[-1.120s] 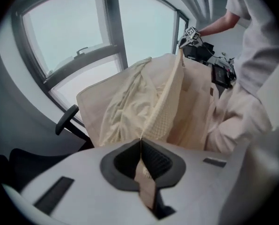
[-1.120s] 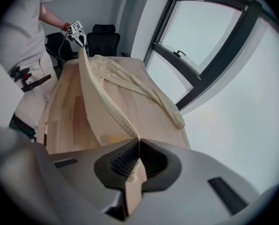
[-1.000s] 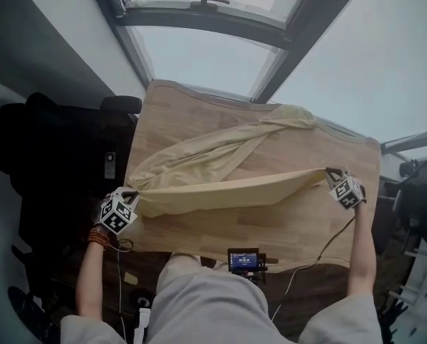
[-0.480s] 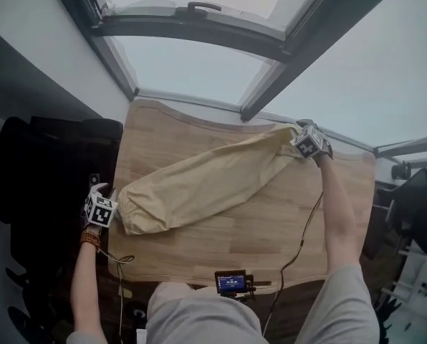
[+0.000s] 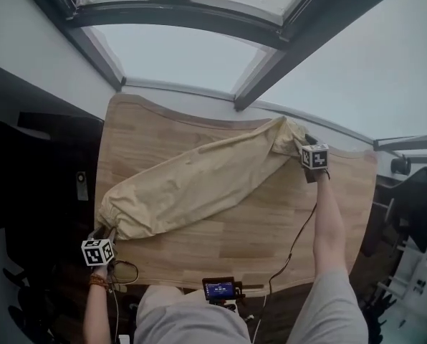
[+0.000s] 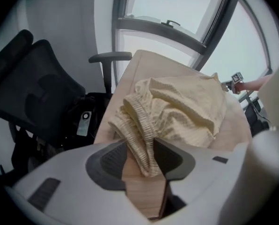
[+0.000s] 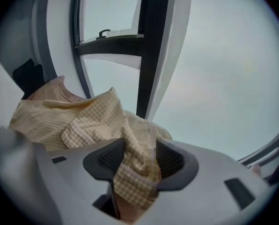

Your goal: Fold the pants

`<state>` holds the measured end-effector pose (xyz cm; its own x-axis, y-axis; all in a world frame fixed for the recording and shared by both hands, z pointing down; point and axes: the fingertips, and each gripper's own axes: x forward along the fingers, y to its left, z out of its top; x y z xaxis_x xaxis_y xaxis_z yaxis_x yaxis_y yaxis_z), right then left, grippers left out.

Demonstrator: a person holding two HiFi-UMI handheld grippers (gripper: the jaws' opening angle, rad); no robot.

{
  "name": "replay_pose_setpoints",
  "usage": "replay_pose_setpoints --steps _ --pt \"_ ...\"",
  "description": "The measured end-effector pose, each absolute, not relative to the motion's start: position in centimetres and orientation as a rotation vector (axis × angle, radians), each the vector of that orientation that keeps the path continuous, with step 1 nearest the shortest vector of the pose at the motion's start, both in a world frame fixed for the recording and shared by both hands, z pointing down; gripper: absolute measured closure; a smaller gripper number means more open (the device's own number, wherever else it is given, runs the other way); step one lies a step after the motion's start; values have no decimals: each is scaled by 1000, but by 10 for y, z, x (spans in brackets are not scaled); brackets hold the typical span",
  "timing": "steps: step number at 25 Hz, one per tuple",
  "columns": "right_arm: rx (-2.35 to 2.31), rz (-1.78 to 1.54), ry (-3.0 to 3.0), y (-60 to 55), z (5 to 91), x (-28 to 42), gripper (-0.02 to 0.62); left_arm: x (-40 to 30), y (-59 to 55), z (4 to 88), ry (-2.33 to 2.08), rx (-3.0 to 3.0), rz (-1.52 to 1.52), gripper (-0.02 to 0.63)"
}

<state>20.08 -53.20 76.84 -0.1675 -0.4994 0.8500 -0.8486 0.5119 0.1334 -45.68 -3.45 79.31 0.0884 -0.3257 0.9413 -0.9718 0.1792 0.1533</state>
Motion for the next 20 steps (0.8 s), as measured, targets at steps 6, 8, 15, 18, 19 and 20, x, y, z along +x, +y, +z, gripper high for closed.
replay_pose_setpoints --steps 6,8,15,18,19,20 --pt "1126 580 -1752 -506 778 202 533 -461 -38 801 -1447 1337 854 443" --pt "1139 656 -1741 -458 778 217 537 -472 -30 801 -1428 1346 924 445" --pt "1181 974 -1586 -155 783 317 521 -502 -28 798 -1375 1402 1196 451" --pt "1292 913 -1697 -84 759 344 410 -501 -40 782 -1421 1458 1354 433" --pt "1342 823 -1736 -73 742 349 397 -497 -47 773 -1471 1476 1362 434" --pt "1365 730 -1771 -62 727 348 398 -490 -54 763 -1526 1495 1346 434"
